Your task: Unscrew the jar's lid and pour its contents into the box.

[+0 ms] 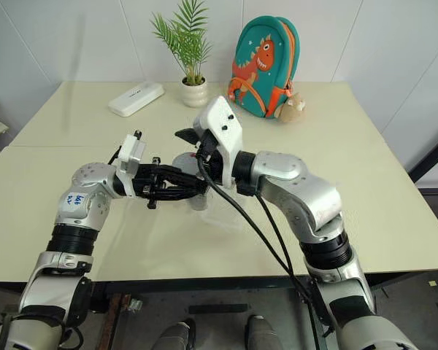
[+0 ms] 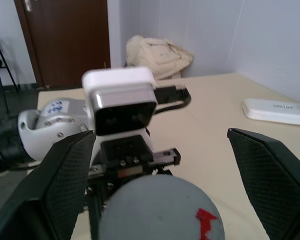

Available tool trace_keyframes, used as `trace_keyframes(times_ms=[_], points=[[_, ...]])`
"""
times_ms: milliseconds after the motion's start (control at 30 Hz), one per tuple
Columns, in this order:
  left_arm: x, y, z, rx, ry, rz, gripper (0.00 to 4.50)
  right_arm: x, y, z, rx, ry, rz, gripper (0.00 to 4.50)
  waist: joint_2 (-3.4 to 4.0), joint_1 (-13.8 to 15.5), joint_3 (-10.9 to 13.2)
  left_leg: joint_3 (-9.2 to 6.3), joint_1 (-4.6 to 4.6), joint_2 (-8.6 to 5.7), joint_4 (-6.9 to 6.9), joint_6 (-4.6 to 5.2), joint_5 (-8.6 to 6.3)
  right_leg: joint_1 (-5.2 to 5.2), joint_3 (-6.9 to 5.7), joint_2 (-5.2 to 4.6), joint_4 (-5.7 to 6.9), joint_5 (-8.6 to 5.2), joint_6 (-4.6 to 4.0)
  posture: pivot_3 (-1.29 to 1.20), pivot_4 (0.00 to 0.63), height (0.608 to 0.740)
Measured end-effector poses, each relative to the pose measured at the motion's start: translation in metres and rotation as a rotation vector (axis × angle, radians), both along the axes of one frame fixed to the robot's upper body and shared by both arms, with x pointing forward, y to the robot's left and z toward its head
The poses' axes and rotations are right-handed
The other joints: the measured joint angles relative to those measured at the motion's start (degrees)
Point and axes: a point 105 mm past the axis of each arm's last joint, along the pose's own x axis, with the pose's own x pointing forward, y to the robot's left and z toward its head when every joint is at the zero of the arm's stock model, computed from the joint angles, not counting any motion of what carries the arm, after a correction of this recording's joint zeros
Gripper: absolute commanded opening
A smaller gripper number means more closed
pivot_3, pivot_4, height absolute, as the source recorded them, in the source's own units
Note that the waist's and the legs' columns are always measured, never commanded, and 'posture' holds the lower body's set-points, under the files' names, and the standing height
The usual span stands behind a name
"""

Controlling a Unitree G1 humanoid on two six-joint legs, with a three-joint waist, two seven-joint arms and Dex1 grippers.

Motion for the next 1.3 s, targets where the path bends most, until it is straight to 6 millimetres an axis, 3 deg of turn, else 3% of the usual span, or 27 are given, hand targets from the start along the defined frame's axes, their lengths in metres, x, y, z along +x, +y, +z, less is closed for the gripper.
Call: trace_keyframes(times_ms=[467, 1300], points=[[0.000, -0.001, -0.001, 0.001, 0.023, -0.001, 1.88, 0.003, 0.000, -0.003, -0.010, -0.001, -0.006, 4.43, 0.00, -0.16, 0.00, 0.08, -0.02, 0.02, -0.01, 0.00, 0.00, -0.22, 0.13, 0.06, 0.27, 0.06, 0.12, 0.00, 0.150, 0.740], [0.003, 0.004, -0.001, 0.002, 0.035, 0.036, 1.88, -0.009, -0.044, -0.006, -0.124, 0.001, -0.093, 4.43, -0.01, -1.08, 0.01, 0.34, -0.07, 0.02, 0.00, 0.00, 0.00, -0.40, 0.43, 0.07, 0.32, -0.01, 0.02, 0.00, 0.150, 0.740]])
